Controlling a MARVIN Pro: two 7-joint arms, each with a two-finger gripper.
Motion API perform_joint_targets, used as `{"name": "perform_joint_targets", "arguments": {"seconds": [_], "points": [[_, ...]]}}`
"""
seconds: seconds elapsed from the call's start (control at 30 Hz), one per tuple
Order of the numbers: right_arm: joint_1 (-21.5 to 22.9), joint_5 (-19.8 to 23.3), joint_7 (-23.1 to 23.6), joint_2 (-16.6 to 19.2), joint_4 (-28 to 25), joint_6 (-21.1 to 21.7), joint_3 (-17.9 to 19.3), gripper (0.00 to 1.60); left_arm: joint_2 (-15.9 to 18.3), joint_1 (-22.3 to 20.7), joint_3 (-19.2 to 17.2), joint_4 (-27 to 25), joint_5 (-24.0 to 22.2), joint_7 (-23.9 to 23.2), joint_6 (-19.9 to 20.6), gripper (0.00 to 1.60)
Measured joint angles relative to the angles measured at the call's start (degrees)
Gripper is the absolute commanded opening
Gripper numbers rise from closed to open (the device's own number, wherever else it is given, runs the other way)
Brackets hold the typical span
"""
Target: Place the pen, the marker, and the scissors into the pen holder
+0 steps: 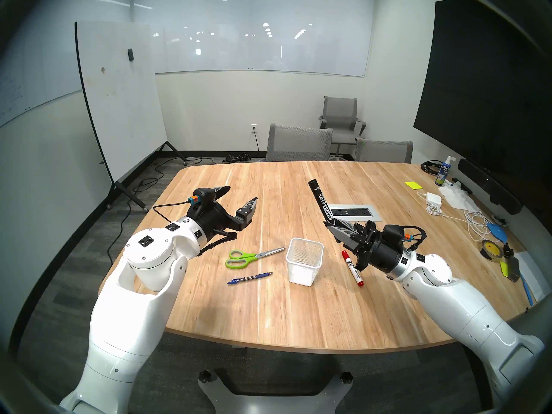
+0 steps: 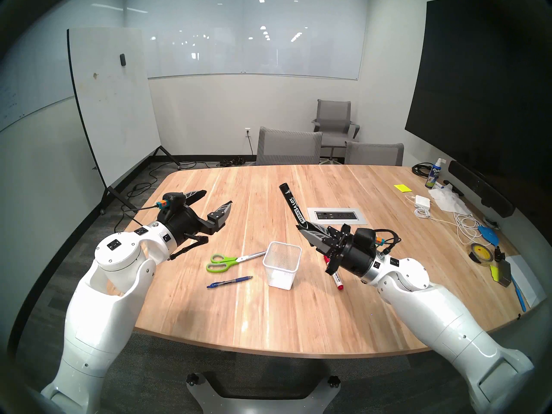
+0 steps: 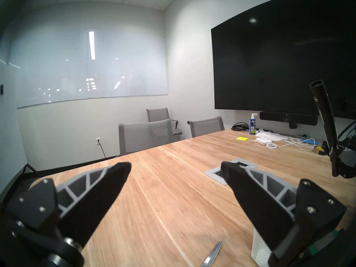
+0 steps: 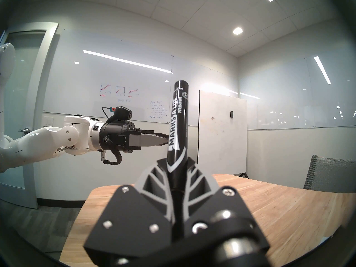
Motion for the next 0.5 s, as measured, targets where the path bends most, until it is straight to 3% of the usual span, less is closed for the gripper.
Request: {"name": "perform_joint_targets", "arguments": {"seconds": [0.5], "points": [[0.0,0.0,0.0,0.0,0.0,0.0,0.0,0.0,-0.7,-2.2,3.9,-0.2,1.4,1.3,2.3,1.6]]}}
